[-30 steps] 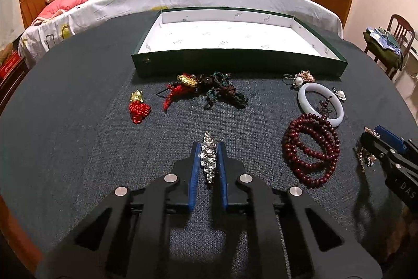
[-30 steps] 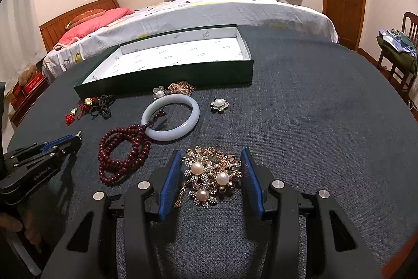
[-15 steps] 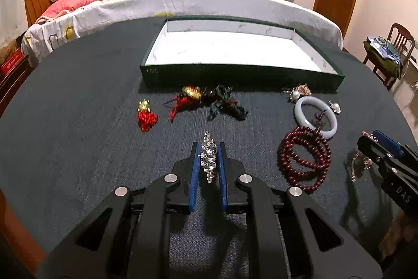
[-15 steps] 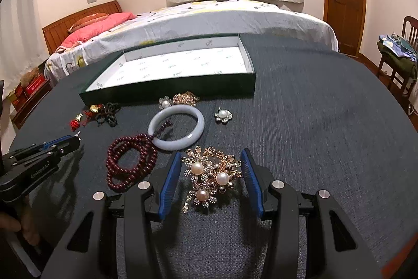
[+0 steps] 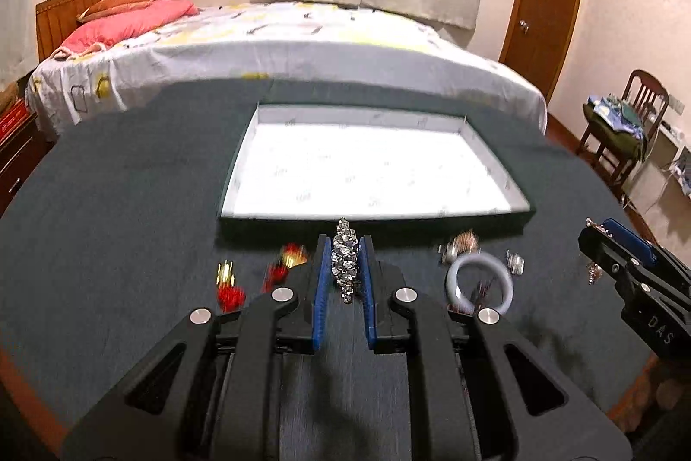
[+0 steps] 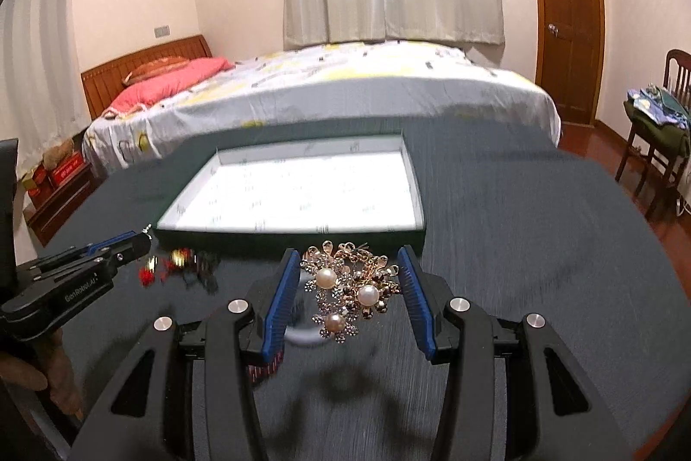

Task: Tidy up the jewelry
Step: 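Carry both brooches into the white tray and open both tools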

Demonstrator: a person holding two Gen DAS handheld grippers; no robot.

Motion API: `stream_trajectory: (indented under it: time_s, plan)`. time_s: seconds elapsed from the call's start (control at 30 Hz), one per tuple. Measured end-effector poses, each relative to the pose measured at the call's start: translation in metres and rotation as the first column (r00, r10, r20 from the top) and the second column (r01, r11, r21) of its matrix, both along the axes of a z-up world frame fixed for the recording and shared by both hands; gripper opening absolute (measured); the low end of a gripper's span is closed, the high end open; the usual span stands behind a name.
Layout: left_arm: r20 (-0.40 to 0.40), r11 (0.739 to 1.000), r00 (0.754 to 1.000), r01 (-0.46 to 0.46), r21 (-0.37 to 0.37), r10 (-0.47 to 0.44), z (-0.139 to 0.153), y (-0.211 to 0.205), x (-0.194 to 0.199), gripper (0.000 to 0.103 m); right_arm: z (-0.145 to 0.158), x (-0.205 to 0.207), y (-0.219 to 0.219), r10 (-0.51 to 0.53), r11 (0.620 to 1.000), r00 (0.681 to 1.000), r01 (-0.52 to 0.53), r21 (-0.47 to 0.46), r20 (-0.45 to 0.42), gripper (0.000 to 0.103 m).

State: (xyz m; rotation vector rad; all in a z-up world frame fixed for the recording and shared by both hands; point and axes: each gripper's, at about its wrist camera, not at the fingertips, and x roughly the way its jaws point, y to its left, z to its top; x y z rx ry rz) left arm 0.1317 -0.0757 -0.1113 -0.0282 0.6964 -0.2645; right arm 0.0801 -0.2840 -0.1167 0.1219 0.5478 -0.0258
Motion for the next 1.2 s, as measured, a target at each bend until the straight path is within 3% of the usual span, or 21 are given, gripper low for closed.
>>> stream_trajectory:
  time_s: [0.5,0.9,1.2]
  plan:
    - [0.144,1.000,0.990,0.004,-0.027,0.000,0.030,-0.040,0.098,0.014,0.030,0.098,-0.006,0.028,1.000,0.991,-0.026,-0.017,0.130,0.047]
    - [-0.090,0.999,0.995,-0.029,0.022,0.031,-0.058,-0.053,0.153,0.014,-0.041,0.155,-0.013,0.041,0.999,0.996,-0.039,0.029,-0.078,0.047]
    - [-0.172,1.000,0.985,-0.005,0.023,0.009,-0.075,-0.056,0.162,0.014,-0.068,0.172,-0.012,0.052,0.998,0.977,-0.046,0.034,-0.207,0.047]
